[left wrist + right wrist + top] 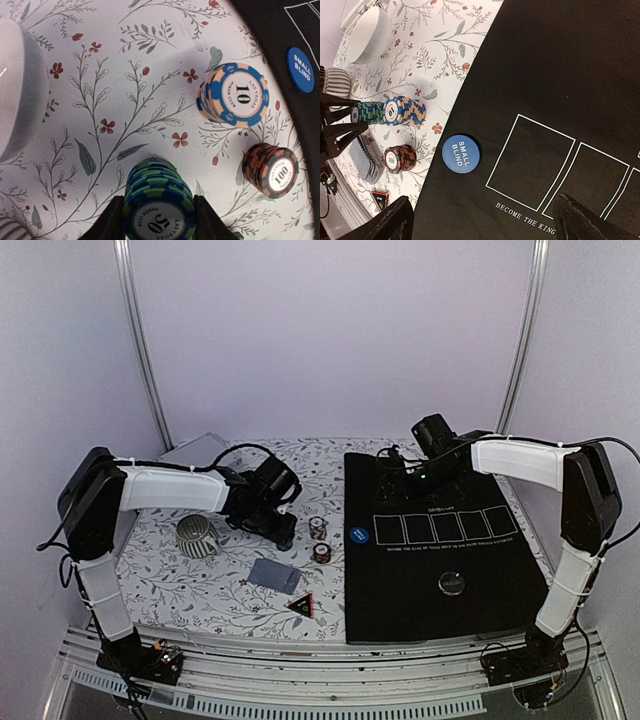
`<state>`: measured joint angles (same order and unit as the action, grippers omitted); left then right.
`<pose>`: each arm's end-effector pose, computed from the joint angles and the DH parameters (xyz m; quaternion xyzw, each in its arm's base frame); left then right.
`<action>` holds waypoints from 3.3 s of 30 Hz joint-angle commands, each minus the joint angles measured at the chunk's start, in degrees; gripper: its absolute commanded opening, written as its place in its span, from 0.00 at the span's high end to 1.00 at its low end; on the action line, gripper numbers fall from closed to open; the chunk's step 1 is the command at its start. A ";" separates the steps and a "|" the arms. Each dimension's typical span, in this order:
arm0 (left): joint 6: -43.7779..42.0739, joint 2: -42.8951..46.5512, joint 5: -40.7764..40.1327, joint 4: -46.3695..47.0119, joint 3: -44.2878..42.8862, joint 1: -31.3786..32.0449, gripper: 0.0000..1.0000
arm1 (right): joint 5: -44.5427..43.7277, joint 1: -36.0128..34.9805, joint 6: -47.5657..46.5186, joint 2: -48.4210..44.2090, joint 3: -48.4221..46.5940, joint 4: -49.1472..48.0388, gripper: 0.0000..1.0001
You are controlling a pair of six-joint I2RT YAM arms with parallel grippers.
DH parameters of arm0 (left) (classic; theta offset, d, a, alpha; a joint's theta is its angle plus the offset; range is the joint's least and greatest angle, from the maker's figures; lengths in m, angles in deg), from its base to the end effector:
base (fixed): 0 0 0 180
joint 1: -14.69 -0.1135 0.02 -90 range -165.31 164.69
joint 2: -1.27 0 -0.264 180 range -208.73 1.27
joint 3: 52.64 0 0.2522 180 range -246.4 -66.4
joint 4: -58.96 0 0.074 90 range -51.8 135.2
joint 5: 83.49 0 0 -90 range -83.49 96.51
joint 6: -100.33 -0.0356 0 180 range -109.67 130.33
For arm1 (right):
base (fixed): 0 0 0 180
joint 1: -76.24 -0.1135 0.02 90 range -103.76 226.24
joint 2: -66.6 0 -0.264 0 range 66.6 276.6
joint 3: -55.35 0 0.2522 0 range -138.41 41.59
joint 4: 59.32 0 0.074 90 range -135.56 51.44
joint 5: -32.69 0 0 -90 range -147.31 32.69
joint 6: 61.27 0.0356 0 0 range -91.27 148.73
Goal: Distribute texas hold em gaming equipment
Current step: Pick up the pile of poker chips from the pile of poker chips, then place the pile of poker chips at the dealer area.
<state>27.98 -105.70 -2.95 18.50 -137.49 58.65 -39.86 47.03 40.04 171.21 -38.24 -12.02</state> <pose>0.2783 -0.2602 0.1742 0.2013 0.9472 -0.0522 0.2439 0.3359 0.2001 0.2289 -0.1888 0.9329 0.2303 0.2026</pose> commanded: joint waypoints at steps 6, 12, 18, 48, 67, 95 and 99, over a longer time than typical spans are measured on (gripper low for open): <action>-0.58 0.64 -1.14 -0.82 -0.89 -0.75 0.86 | -0.53 -0.06 -0.42 -1.84 0.47 0.47 0.01; -1.90 3.35 -2.98 -2.60 -2.07 -0.75 1.00 | -0.29 -0.06 -0.45 -2.40 0.11 0.47 0.01; -6.27 7.75 -0.07 -3.52 -2.94 0.90 1.00 | 3.38 -0.06 -0.38 -3.81 -1.09 0.45 0.01; -7.53 -42.69 13.91 -23.53 -69.68 29.60 1.00 | 13.64 24.20 -1.85 -30.44 18.11 1.05 0.01; -8.27 -47.60 4.44 -23.51 -69.20 32.05 0.71 | 16.68 24.20 -1.64 -29.45 18.16 0.45 0.01; -10.44 -33.55 7.31 -12.07 -61.72 30.38 0.21 | 19.03 24.20 -1.37 -27.71 17.49 0.47 0.01; -9.37 -23.04 7.61 -8.94 -52.34 27.89 0.16 | 18.00 24.20 -1.29 -28.54 17.10 0.47 0.01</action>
<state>17.90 -141.64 3.57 3.44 -195.65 89.40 -22.00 71.38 38.97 142.95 -20.47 -10.88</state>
